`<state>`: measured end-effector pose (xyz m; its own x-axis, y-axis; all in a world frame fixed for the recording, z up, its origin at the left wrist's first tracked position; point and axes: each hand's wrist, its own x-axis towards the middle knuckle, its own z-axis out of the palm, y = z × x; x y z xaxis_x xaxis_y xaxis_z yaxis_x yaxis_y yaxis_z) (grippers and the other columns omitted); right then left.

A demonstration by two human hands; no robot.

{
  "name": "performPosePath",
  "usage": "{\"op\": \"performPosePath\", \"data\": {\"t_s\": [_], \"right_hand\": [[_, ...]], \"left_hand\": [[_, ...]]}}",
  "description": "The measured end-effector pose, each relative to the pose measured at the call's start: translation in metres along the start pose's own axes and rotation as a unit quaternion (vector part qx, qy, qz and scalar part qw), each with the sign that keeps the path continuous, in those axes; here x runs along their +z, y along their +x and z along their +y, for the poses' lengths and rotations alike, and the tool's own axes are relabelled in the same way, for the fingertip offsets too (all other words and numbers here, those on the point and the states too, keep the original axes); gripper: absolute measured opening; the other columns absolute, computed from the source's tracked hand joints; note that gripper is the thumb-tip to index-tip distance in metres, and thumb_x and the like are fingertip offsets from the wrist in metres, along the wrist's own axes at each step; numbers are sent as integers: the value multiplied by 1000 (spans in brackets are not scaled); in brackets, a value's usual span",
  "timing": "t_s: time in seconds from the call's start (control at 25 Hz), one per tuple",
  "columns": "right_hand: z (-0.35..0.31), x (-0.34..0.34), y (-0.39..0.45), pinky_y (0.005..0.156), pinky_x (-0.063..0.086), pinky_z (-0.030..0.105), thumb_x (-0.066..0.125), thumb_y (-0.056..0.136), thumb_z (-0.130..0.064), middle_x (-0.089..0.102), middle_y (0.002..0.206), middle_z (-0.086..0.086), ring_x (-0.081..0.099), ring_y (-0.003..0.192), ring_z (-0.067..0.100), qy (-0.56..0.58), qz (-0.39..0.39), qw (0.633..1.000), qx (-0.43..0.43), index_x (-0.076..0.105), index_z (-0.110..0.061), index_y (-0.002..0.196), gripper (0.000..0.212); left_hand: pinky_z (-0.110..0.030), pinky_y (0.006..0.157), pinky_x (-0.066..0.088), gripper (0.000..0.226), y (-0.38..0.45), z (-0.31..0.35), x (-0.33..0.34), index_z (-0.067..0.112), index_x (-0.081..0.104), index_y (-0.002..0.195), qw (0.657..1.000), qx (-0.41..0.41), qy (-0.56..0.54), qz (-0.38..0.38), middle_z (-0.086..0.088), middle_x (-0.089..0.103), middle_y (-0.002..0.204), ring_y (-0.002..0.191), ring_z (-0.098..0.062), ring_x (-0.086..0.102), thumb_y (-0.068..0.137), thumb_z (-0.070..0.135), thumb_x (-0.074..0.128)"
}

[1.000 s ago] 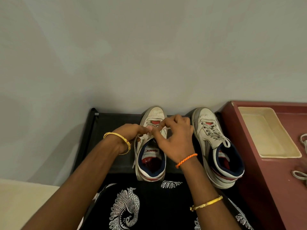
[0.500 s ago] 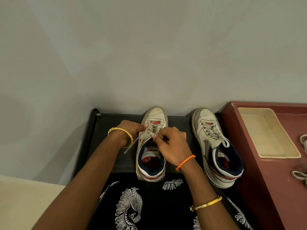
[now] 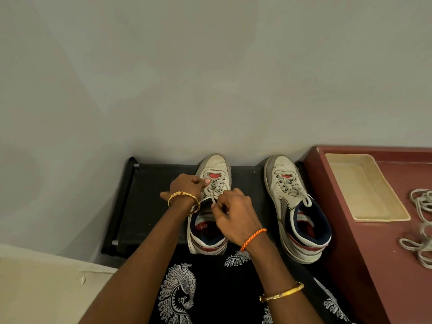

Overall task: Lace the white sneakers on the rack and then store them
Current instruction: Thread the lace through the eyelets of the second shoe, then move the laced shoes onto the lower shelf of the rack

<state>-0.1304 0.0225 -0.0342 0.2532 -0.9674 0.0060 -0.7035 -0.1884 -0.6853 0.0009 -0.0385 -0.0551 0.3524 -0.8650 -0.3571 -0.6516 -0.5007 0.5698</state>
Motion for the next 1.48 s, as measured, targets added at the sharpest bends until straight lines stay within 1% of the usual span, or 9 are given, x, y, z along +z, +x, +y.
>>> {"op": "performPosePath", "data": {"t_s": [0.16,0.28,0.4,0.56,0.68,0.76,0.88,1.2,1.48], "right_hand": [[0,0,-3,74,42,35,59,88,-24,51,65,-9,47,76,14,22,37,999,16,57,-14,64,27],[6,-29,-8,78,49,42,57,88,-34,63,83,1,57,85,22,41,118,990,66,68,-16,82,22],[24,-85,-29,91,44,45,61,86,-32,57,110,15,50,108,37,-37,223,946,231,68,-13,92,21],[50,-112,-61,102,33,42,65,78,-49,42,129,19,37,122,37,-159,32,883,440,65,-14,103,43],[56,-88,-60,106,31,46,73,75,-45,18,146,12,23,130,36,-128,-49,889,437,61,-20,115,49],[58,-76,-59,104,36,48,72,80,-29,6,151,8,19,132,37,-100,-19,889,446,61,-19,120,42],[60,-68,-62,92,44,44,67,84,-22,15,147,8,27,126,37,-109,39,897,426,65,-17,116,32],[9,-53,-61,80,50,40,63,87,-32,24,149,9,30,129,33,-125,61,912,386,66,-19,116,32],[2,-12,-65,79,52,42,76,77,-28,39,140,17,43,119,38,-80,78,945,307,74,-13,95,24]], "left_hand": [[-47,103,25,37,-6,0,-1,20,71,106,1000,2,-15,-8,1,67,112,111,-26,54,87,49,57],[-44,95,44,33,-8,-9,-1,16,63,108,993,77,-89,-12,-4,62,105,98,-22,58,87,41,62],[-32,85,49,39,-38,-8,-18,14,49,109,977,152,-149,33,1,37,112,96,-16,49,84,37,66],[-31,73,44,50,-98,-11,-23,12,59,71,954,233,137,129,-3,44,94,91,-18,44,83,60,51],[-30,79,45,56,-119,-6,-4,15,64,96,943,201,262,41,-3,60,100,98,-19,54,83,66,43],[-32,92,39,51,-117,-5,11,15,57,117,924,209,319,-10,-3,58,118,114,-21,47,87,55,48],[-32,103,32,39,-107,-2,13,13,54,121,914,233,326,-69,-3,55,126,127,-22,38,93,38,48],[-33,90,39,50,-110,9,0,5,28,139,896,208,350,-179,-13,62,117,107,-31,58,95,22,45],[-36,76,46,42,-103,-2,7,12,34,134,893,232,347,-168,-11,66,108,98,-33,62,96,31,42]]}}
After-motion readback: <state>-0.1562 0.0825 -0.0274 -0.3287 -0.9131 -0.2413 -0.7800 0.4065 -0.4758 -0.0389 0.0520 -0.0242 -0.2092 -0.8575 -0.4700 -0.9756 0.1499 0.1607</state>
